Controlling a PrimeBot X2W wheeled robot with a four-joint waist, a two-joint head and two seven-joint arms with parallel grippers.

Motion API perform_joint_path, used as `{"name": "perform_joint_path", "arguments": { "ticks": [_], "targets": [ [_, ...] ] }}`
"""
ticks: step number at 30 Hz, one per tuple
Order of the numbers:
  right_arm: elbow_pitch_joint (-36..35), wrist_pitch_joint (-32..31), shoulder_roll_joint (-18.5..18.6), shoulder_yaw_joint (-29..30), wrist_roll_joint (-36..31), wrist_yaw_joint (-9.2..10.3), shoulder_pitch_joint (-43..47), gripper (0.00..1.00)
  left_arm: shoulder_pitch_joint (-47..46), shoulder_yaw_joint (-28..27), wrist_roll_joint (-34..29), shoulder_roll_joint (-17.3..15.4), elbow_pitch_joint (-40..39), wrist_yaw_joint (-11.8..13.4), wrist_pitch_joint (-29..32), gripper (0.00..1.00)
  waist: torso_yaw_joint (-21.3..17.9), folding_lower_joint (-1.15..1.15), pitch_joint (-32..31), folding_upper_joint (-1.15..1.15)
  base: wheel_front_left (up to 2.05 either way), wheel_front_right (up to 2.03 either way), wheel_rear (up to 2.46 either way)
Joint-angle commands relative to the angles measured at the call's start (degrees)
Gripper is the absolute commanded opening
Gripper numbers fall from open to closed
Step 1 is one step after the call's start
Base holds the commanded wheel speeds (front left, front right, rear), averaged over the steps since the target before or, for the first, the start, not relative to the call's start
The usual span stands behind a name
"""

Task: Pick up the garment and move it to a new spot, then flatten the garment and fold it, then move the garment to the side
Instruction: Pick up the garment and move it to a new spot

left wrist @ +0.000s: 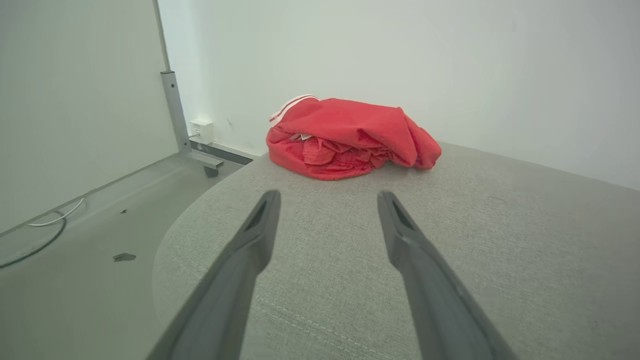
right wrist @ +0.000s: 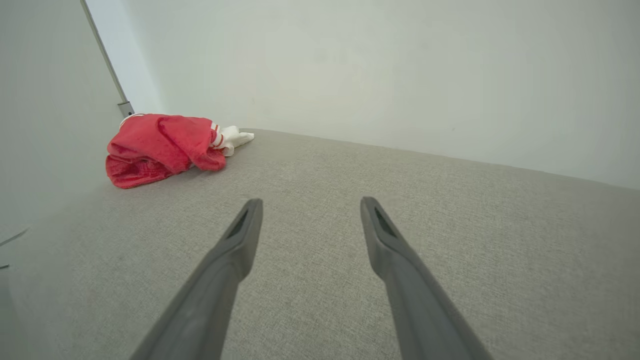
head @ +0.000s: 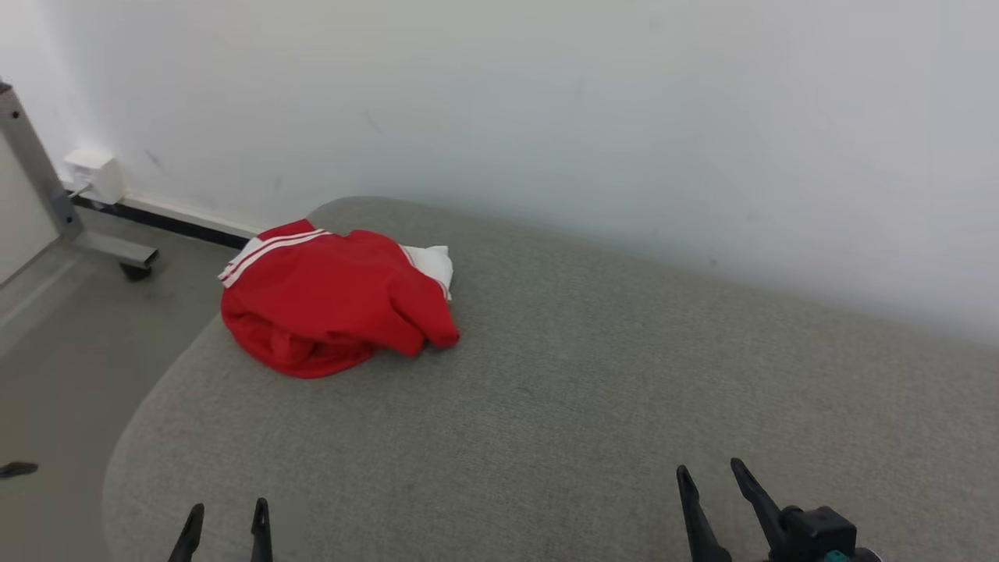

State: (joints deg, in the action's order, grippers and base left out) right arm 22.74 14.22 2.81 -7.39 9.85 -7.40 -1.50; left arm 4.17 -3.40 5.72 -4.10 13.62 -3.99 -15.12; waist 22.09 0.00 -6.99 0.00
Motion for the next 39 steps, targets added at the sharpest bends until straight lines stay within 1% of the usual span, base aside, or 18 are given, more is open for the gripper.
{"name": "perform_joint_path", "arguments": {
  "ticks": [1,7,11,20,26,30,34,36,37,39],
  "targets": [
    [0.4,0.4,0.1,-1.0,-0.1,-0.17,-1.8,1.0,1.0,-1.0,0.4,0.0,-1.2,0.6,-0.1,1.0,4.1,0.0,1.6,0.0,0.0,0.0,0.0],
    [2.2,0.4,0.1,-3.7,0.1,-0.16,-5.0,1.0,2.5,-3.2,1.3,0.5,-3.6,2.0,-0.1,1.0,5.4,0.0,3.1,0.0,0.0,0.0,0.0],
    [3.1,0.5,0.1,-4.3,0.3,-0.15,-6.2,1.0,3.2,-4.0,1.6,0.6,-4.7,2.2,-0.1,1.0,5.8,0.0,3.5,0.0,0.0,0.0,0.0],
    [4.7,0.8,0.1,-5.1,0.8,-0.12,-7.2,1.0,3.9,-5.1,1.8,0.9,-5.8,2.2,-0.1,1.0,6.1,0.0,4.0,0.0,0.0,0.0,0.0],
    [4.7,0.9,0.1,-3.7,0.6,-0.11,-5.6,1.0,2.0,-4.8,2.2,1.0,-4.1,2.0,-0.1,1.0,5.9,0.0,3.8,0.0,0.0,0.0,0.0],
    [3.9,0.9,0.1,-2.1,0.0,-0.12,-4.2,1.0,-1.7,-3.8,3.3,1.0,-1.1,1.2,1.0,1.0,6.0,0.0,4.0,0.0,0.0,0.0,0.0],
    [2.5,0.9,0.1,-0.9,-0.9,-0.12,-2.0,1.0,-7.9,-4.2,6.5,-0.1,2.1,0.1,6.7,1.0,5.9,0.0,4.4,0.0,0.0,0.0,0.0],
    [1.2,0.8,0.1,-1.3,-1.9,-0.12,-2.3,1.0,-12.0,-5.2,8.4,-0.6,2.9,0.0,9.6,1.0,4.4,0.0,6.2,0.0,0.0,0.0,0.0],
    [0.5,0.4,0.1,-1.6,-2.3,-0.11,-2.7,1.0,-14.1,-6.0,10.4,-0.5,3.0,-0.3,10.4,1.0,3.4,0.0,7.4,0.0,0.0,0.0,0.0],
    [-0.9,-0.5,0.2,-2.1,-3.3,-0.11,-3.6,1.0,-18.1,-6.9,11.8,-1.9,3.7,-0.7,12.0,1.0,1.4,0.0,9.8,0.0,0.0,0.0,0.0]
  ]
}}
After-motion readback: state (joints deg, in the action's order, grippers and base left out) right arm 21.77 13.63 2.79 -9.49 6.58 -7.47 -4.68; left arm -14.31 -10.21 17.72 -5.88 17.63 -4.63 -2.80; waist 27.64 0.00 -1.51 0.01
